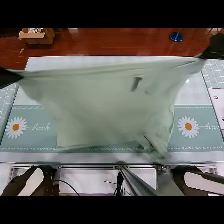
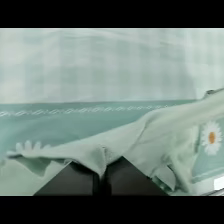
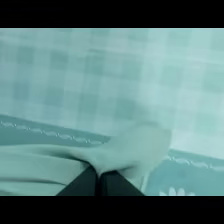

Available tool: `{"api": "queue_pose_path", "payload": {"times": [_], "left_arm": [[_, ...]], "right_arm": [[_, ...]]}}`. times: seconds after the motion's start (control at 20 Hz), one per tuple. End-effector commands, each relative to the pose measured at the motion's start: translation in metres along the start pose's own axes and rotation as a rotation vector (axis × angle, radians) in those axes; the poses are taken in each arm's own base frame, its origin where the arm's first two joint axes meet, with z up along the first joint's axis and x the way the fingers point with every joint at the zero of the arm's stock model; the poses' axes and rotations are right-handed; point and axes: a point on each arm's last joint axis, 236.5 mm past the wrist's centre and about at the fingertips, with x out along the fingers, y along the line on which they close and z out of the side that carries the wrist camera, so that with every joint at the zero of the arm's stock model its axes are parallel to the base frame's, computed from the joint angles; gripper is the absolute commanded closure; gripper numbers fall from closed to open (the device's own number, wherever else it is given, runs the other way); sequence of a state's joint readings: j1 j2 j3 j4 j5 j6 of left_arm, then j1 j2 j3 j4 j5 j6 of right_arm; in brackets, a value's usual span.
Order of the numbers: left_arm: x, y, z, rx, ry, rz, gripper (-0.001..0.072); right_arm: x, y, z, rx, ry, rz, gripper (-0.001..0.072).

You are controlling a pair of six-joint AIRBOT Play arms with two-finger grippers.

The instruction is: Fold the shirts.

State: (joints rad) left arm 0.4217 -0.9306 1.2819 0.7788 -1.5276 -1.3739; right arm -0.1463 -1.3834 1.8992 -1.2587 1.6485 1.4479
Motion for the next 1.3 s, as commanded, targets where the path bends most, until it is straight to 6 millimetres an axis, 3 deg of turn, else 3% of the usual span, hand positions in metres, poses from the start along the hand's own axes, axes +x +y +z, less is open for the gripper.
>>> {"api": "queue_pose_path", "payload": {"times": [0.0, 0.25, 0.5, 0.7, 0.9, 1.05, 1.15, 1.25], "left_arm": [[0.066, 0.029, 0.031, -0.12, 0.017, -0.13, 0.0674], [0.151, 0.073, 0.05, -0.144, 0.012, -0.099, 0.0674], [0.209, 0.097, 0.069, -0.001, -0.079, -0.017, 0.0674], [0.243, 0.121, 0.078, 0.003, -0.134, 0.057, 0.0674], [0.276, 0.14, 0.062, -0.025, -0.096, 0.083, 0.0674], [0.292, 0.148, 0.045, -0.043, -0.041, 0.08, 0.0673], [0.286, 0.146, 0.046, 0.025, -0.033, 0.07, 0.0674], [0.27, 0.136, 0.048, 0.037, -0.006, 0.026, 0.0674]], "right_arm": [[0.061, -0.007, 0.032, 0.051, -0.024, 0.069, 0.0687], [0.116, -0.031, 0.06, 0.098, -0.081, 0.06, 0.0687], [0.173, -0.053, 0.08, 0.152, -0.132, 0.059, 0.0687], [0.225, -0.071, 0.073, 0.189, -0.097, 0.049, 0.0687], [0.269, -0.085, 0.052, 0.214, -0.026, 0.041, 0.0687], [0.28, -0.095, 0.042, 0.206, 0.007, 0.01, 0.0687], [0.272, -0.095, 0.039, 0.177, 0.026, -0.002, 0.0687], [0.251, -0.094, 0.029, 0.148, 0.077, -0.025, 0.0687]]}}
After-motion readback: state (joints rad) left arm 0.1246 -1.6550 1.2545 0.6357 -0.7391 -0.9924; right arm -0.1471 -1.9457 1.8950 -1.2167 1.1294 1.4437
